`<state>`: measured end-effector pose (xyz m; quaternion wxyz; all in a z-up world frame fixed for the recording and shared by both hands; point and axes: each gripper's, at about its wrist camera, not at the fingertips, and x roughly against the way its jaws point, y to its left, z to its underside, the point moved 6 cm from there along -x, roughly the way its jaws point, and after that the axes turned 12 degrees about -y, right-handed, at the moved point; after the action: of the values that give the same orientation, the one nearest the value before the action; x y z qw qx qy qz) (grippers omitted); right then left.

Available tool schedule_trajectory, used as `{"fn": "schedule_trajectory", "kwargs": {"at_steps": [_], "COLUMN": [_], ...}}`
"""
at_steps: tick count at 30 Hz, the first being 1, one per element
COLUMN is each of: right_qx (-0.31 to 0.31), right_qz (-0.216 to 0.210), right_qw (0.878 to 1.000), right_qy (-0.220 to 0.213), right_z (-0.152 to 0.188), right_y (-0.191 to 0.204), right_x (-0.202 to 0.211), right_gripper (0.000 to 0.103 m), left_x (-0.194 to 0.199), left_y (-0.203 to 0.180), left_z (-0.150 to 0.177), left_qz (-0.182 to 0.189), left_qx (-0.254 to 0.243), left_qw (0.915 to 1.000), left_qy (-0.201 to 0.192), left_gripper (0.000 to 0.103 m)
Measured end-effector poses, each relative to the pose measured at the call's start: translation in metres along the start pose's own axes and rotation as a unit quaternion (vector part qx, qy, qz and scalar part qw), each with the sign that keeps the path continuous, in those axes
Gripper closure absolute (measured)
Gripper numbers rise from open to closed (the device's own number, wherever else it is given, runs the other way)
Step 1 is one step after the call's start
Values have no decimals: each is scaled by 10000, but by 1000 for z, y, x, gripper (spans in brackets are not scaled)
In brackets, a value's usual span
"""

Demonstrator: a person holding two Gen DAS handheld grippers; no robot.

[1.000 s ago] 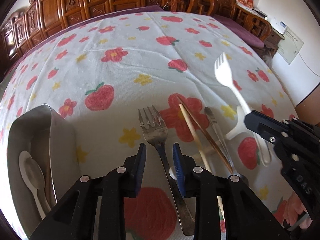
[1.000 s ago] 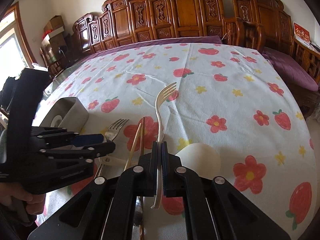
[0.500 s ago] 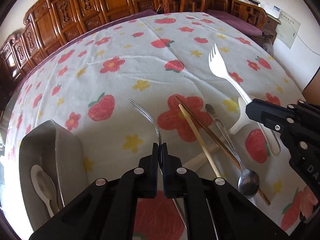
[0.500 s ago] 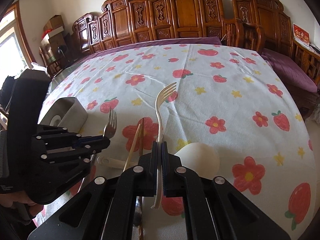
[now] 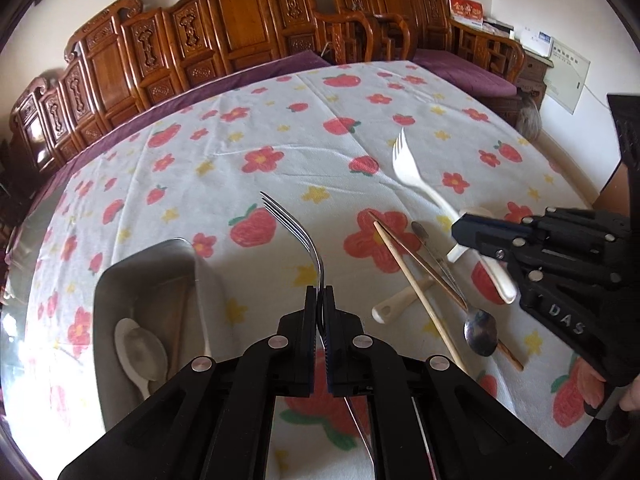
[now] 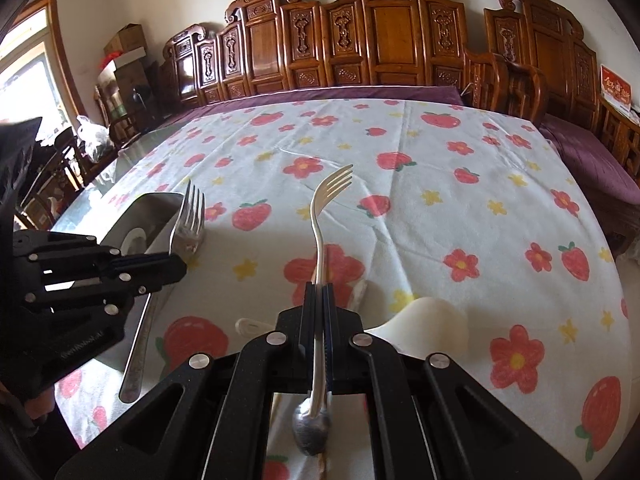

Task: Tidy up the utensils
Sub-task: 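Grasp the metal fork with the left tool while the right tool lifts the white fork, then lower the metal fork into the tray and open the left tool while the right tool holds the white fork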

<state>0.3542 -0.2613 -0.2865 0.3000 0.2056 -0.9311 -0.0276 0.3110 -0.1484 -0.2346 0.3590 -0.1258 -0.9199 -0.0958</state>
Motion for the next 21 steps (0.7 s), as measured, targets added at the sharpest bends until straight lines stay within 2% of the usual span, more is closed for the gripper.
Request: {"fn": "schedule_trajectory", "kwargs": {"at_steps": [11, 21], "right_qx": [253, 393], "right_qz": [-146, -371], "right_qw": [9995, 9985], "right_qy": [88, 76], "right_z": [7, 6], "right_y": [46, 75], "right_x": [-6, -8], "right_gripper": [98, 98], "left_x": [44, 55], "left_y": [31, 74], "left_z": [-3, 7], "left_qz": [100, 137], "left_qx": [43, 201], "left_qw": [9995, 9990], "left_qy": [-288, -369], "left_gripper": [101, 101]}}
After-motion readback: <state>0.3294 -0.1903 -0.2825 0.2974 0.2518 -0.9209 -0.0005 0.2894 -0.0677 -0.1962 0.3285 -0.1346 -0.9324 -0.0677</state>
